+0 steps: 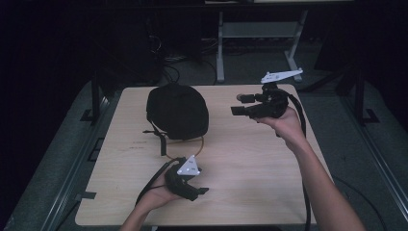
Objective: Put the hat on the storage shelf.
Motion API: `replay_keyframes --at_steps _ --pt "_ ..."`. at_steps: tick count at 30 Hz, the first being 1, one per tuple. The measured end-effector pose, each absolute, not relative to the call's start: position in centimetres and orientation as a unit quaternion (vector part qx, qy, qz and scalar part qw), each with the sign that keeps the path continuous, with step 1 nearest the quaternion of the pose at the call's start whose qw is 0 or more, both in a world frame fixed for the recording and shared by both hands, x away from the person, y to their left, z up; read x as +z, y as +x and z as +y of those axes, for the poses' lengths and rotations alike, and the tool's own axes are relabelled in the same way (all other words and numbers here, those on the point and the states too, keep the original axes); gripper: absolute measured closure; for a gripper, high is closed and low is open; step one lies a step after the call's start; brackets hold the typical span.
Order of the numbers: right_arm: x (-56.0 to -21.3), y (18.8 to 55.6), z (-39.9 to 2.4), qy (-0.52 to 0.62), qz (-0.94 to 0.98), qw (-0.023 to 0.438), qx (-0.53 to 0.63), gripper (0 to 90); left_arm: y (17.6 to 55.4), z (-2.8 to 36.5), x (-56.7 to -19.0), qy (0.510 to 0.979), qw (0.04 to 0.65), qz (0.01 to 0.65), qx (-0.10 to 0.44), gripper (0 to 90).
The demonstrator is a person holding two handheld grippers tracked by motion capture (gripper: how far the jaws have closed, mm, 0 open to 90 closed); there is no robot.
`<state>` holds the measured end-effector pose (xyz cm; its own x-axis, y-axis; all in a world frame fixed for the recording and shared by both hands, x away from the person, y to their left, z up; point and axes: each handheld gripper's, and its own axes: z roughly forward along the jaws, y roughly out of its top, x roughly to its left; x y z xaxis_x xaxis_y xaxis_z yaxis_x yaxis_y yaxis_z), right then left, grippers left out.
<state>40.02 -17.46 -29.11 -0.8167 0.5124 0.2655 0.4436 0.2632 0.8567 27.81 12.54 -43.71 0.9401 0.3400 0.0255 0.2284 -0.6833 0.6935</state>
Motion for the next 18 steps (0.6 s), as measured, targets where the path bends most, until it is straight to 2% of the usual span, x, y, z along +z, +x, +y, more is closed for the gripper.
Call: replay_keyframes --at_steps 18 --pt "-31.6 38.2 -20.3 0.321 0.797 0.032 0.511 20.1 27.8 12.5 -43.7 0.916 0.363 0.155 0.076 29.8"
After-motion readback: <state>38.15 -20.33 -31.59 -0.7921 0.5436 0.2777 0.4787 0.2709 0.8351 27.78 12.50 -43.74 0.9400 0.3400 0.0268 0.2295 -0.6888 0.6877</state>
